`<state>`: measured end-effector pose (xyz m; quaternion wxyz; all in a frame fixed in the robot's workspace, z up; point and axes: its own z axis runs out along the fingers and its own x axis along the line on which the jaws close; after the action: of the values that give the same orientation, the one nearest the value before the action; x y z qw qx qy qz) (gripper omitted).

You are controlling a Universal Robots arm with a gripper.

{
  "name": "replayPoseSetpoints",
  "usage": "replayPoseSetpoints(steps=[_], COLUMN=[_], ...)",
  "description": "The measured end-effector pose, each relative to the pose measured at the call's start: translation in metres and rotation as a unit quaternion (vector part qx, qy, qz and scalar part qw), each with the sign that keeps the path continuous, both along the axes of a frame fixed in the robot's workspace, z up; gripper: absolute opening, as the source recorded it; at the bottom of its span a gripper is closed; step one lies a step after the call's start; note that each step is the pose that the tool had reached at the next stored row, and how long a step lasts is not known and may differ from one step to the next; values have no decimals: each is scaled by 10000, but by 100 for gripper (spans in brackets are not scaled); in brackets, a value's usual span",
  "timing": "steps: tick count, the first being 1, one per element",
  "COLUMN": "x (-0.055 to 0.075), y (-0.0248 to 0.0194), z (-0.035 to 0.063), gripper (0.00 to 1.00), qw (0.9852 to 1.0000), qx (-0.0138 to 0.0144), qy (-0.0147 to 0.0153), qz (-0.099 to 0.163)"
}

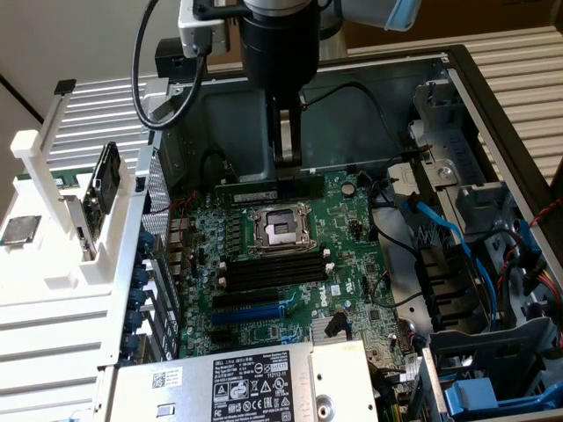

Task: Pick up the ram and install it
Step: 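Insert the ram into the slot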

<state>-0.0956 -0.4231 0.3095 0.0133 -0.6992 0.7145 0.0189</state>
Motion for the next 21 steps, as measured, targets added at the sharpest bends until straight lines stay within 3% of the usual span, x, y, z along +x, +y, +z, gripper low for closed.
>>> replayPoseSetpoints(steps=[7,21], x=[1,0], y=[-88,-176], z=[-120,-382], gripper=[13,13], qw=[10000,10000], qx=[1,-1], qy=[-10,-42], qz=[0,2])
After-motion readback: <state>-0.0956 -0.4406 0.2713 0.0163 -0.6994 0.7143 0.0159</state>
